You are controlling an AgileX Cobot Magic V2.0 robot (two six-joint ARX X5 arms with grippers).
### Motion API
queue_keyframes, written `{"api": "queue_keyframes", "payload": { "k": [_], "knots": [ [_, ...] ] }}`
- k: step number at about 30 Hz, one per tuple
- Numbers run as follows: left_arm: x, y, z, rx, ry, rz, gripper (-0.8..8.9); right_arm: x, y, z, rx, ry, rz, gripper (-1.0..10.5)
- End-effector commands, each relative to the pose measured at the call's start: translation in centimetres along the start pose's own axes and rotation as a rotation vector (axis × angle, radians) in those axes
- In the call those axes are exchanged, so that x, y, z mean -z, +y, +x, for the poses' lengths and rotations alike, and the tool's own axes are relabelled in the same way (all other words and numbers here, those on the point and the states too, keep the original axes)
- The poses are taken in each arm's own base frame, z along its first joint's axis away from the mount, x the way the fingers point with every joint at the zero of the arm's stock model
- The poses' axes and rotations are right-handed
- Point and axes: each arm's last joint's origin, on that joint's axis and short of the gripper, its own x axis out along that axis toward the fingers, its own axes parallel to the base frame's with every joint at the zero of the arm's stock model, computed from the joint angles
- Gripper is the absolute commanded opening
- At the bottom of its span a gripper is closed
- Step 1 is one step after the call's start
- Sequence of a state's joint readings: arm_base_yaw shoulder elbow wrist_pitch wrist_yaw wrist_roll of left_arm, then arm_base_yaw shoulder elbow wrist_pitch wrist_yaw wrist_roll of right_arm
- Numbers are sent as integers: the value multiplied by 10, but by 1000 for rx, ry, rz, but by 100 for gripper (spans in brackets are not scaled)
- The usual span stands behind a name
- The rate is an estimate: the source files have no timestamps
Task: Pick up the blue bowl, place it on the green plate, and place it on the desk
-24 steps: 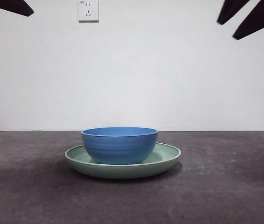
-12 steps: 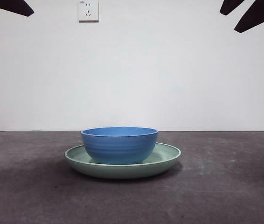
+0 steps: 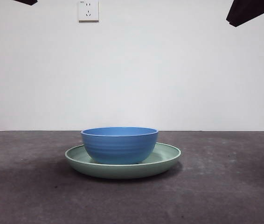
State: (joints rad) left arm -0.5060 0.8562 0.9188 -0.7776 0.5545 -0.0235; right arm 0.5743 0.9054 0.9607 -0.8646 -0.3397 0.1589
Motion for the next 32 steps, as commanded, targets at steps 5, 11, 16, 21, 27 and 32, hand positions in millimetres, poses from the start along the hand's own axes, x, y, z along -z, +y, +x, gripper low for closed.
{"api": "queue_keyframes", "payload": {
  "k": [5,11,16,21,27,32],
  "knots": [
    [-3,-1,0,9,-9,21,9,-5,3,-2,-7,-14,-21,8],
    [-3,-1,0,9,-9,21,9,-5,3,-2,-7,-14,-22,8],
    [-3,-1,0,10,-9,21,9,-5,3,-2,-7,-14,-22,8],
    [-3,-2,-3,7,-21,28,9,-5,3,-2,-7,-14,-22,8],
    [-7,-7,-37,-162,-288,169,9,-5,3,-2,-7,-14,-22,8],
    [1,-10,-75,-455,-721,337,9,-5,3,-2,-7,-14,-22,8]
  ]
}}
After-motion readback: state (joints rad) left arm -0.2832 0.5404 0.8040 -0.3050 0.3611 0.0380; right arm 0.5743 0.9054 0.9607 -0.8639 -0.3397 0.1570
